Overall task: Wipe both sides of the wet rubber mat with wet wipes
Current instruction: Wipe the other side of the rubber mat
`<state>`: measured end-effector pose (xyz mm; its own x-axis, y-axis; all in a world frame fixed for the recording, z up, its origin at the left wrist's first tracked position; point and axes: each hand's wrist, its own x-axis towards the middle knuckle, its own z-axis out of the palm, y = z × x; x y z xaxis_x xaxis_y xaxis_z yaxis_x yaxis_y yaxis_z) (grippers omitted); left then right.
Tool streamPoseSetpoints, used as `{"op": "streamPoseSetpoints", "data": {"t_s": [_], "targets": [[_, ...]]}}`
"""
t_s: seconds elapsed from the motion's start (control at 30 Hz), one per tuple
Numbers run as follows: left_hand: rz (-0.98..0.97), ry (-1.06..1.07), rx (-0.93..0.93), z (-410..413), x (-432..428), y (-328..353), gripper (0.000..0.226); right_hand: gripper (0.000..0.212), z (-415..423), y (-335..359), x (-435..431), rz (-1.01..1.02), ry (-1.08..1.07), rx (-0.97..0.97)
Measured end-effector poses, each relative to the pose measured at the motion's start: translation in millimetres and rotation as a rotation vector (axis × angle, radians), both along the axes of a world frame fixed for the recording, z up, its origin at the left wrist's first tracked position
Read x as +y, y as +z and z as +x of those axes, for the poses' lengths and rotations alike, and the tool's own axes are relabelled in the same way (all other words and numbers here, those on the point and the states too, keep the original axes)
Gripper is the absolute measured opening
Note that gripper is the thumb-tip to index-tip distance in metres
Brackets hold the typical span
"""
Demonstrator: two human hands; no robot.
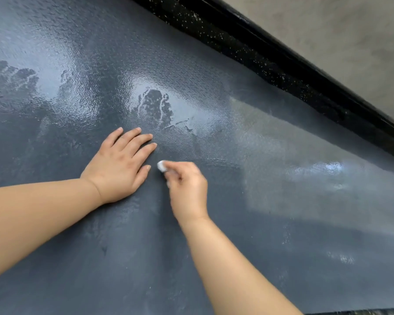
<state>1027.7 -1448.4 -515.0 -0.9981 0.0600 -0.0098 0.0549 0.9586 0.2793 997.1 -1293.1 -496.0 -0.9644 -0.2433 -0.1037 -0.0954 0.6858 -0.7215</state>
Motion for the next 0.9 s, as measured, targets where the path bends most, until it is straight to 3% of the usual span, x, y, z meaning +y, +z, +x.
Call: {"op": "streamPoseSetpoints", "data": {"t_s": [0.17, 0.27, 0.33, 0.47, 0.57, 0.63, 0.7, 0.8, 0.9], "targets": [[0.004, -0.004, -0.003, -1, 0, 1, 0.058, 0.017, -98, 10, 70, 0.063, -0.583, -0.036], [-0.002, 0.003, -0.002, -1, 0, 0, 0.058, 0.026, -125, 8, 91, 0.134, -0.759, -0.152], [-0.007, 0.009, 0.0, -1, 1, -1, 0.058, 0.019, -123, 5, 74, 0.189, -0.727, -0.165], [-0.013, 0.004, 0.016, -2, 1, -1, 0.057, 0.023, -80, 6, -5, 0.316, -0.293, -0.08], [-0.011, 0.011, 0.023, -2, 1, 0, 0.057, 0.022, -54, 11, -39, 0.178, -0.033, -0.186], [-0.006, 0.007, 0.023, -3, 2, -1, 0.057, 0.014, -66, 18, -32, -0.027, -0.114, -0.282], [-0.008, 0.005, 0.021, -3, 1, -2, 0.057, 0.01, -95, 23, -9, -0.158, -0.349, -0.239], [-0.011, -0.003, 0.021, -3, 0, -2, 0.056, 0.02, -140, 21, 32, 0.016, -0.539, -0.129], [-0.016, 0.0, 0.032, -3, 0, -3, 0.056, 0.013, -166, 12, 54, 0.181, -0.588, -0.152]]}}
